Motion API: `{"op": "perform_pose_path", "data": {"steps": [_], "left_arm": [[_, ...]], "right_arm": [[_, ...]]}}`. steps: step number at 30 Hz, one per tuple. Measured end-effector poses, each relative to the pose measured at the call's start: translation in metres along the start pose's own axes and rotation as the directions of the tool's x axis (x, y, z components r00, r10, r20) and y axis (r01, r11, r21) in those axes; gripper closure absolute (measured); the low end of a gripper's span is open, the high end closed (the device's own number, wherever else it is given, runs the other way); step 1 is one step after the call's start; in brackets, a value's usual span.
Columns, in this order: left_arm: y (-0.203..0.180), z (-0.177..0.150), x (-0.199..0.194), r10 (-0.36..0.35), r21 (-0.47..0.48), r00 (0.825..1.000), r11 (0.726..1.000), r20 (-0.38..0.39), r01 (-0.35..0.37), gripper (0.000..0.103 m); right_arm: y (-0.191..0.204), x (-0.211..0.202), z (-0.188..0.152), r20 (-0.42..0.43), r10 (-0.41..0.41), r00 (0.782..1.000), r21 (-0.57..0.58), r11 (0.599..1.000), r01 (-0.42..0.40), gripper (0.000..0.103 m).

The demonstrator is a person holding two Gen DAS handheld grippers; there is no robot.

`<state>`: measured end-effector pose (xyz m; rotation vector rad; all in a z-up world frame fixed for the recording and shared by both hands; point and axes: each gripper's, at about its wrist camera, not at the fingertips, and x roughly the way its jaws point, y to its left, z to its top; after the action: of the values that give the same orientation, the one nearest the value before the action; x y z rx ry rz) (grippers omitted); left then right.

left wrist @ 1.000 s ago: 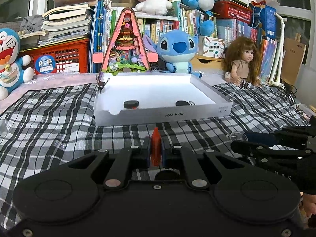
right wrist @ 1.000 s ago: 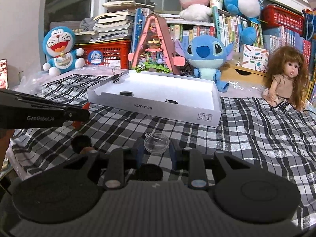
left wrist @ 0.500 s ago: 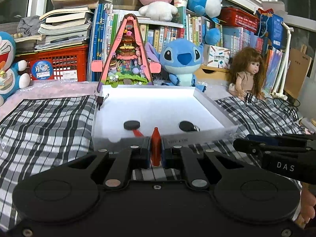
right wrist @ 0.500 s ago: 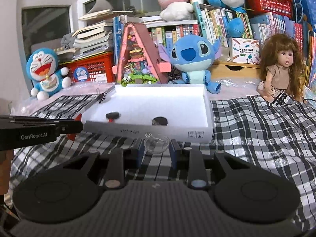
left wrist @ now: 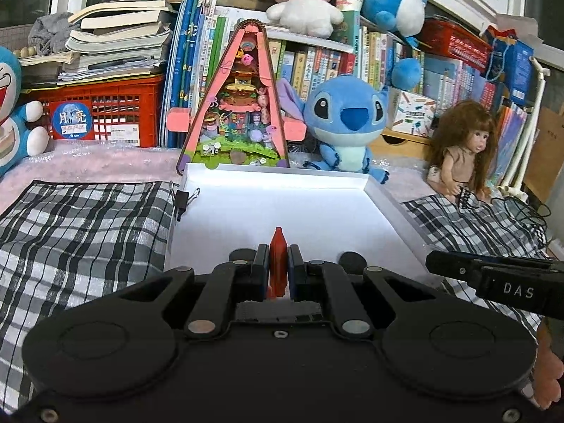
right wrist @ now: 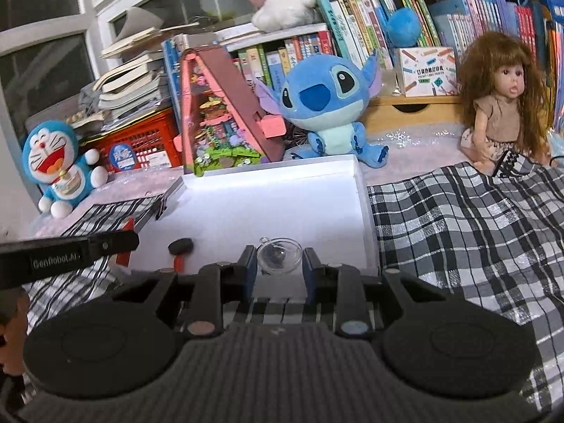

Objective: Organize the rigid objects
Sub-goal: 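Carry the red crayon and clear lid with both tools over the tray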

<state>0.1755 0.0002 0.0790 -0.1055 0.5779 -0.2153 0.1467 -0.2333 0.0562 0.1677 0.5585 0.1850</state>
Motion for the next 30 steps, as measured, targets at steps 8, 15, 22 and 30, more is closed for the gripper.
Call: {"op": "perform_pose_path", "data": {"steps": [8,15,22,30], "left_arm": [[0.003,0.011,0.03,0.055,-0.001,0.998,0.998,-0.007,-0.055,0.093],[0.012,0.02,0.064,0.088,-0.056,0.994,0.994,-0.065,-0.092,0.093],[0.02,0.022,0.095,0.114,-0.075,0.986,0.989,-0.121,-0.124,0.093],[0.025,0.025,0.116,0.111,-0.106,0.986,0.987,-0.126,-0.124,0.093]], "right_arm": [[-0.003,0.024,0.012,-0.026,-0.002,1.0,0.041,0.999,0.003,0.071],[-0.003,0.048,0.023,-0.065,-0.004,0.998,0.064,0.998,0.008,0.07],[-0.006,0.072,0.031,-0.107,-0.011,0.994,0.09,0.996,0.02,0.07],[-0.005,0.102,0.033,-0.152,-0.014,0.988,0.089,0.996,0.028,0.07]]}}
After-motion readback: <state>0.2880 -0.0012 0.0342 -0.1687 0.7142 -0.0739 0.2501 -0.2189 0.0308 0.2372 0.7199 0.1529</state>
